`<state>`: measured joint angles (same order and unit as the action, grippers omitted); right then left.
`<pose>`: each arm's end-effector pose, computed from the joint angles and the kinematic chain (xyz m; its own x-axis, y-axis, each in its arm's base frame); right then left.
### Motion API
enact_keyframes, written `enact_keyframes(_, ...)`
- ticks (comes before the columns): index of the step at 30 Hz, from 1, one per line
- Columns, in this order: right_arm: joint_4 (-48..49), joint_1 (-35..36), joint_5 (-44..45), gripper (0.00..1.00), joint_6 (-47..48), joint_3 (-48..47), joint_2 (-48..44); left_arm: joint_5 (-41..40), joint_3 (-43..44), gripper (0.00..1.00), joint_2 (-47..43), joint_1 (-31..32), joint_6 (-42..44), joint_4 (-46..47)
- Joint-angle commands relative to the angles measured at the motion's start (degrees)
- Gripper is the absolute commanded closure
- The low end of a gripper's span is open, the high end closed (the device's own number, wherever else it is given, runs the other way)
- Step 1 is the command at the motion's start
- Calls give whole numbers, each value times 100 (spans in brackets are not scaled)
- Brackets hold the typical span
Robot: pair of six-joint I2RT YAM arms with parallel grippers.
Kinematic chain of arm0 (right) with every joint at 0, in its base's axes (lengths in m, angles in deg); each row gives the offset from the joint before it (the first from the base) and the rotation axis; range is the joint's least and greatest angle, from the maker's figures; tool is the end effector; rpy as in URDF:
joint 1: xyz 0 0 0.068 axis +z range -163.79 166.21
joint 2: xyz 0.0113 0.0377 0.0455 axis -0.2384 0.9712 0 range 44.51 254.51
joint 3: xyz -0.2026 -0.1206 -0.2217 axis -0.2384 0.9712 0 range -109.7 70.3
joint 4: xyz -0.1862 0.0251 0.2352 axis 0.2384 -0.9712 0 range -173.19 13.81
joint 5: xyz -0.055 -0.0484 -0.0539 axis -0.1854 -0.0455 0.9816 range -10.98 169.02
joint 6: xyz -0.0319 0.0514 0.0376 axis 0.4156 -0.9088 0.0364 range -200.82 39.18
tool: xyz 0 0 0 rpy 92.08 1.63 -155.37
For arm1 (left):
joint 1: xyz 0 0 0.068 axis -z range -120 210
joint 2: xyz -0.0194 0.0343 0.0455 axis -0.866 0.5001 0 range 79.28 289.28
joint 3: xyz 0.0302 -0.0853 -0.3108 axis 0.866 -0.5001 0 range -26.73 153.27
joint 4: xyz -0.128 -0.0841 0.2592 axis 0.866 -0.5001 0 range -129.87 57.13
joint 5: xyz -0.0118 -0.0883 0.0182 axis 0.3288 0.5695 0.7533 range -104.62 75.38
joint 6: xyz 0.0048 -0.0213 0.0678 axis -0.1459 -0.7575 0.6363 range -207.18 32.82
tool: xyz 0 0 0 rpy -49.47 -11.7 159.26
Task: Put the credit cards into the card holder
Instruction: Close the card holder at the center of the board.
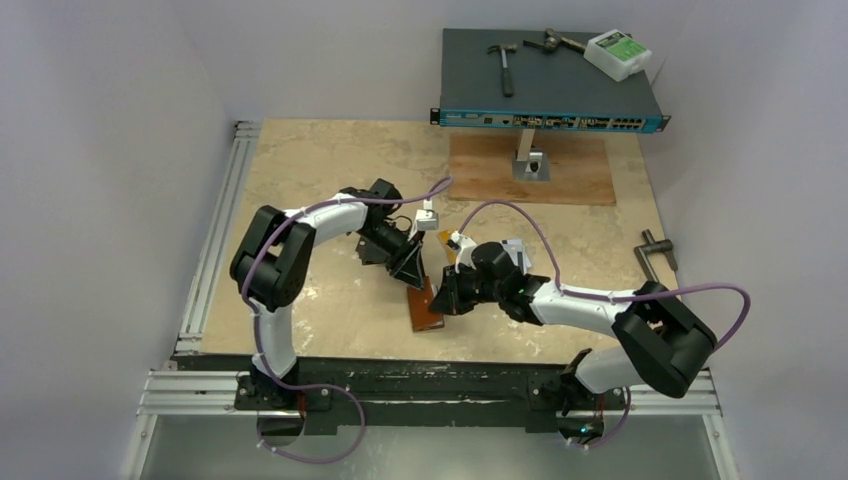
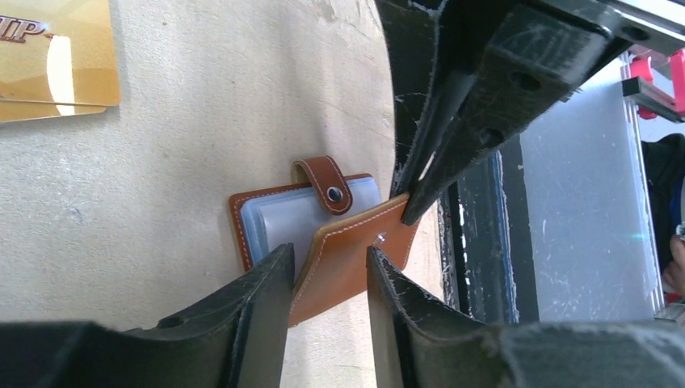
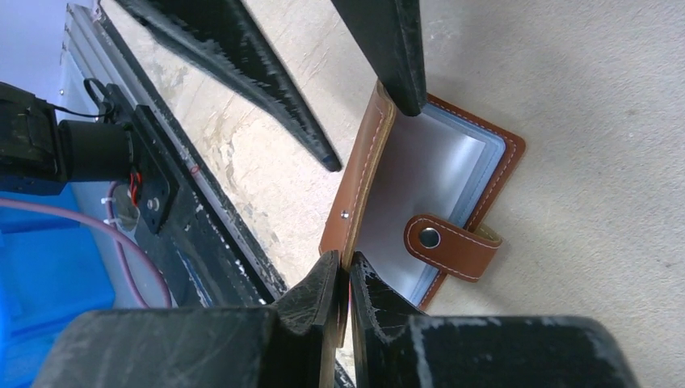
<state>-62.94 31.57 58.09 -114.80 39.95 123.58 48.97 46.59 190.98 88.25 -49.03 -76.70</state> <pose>0.1954 0.2276 0.1733 -0.8237 -0.0912 -0.5596 -0.4928 0.6032 0.6271 0.3385 -0.2415 0.1772 -0.4901 0.5754 -0.6548 0.7888 -0.0270 -0.6141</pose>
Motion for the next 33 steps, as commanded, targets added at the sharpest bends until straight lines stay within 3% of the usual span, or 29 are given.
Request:
enact_keyframes(1,177,25,-161,91,95,-235,-27,83,309,65,127,122,406,-219)
enact_keyframes(6,238,25,-227,88,75,-254,48,114,377,78,202,150,545,-366)
enact_keyframes(10,209,24,-229,85,85,-220,-4,127,398,100,215,154,832,-641)
enact_keyframes(18,-352,-89,36,71,51,-347,-313,260,573,100,301,152,1361,-1205)
enact_keyframes(26,-952,-1041,533,58,98,-81,-1331,576,721,100,433,154,2617,-2216)
enact_keyframes(33,-1003,-613,898,54,310,-66,-646,869,750,100,477,120,3435,-2702)
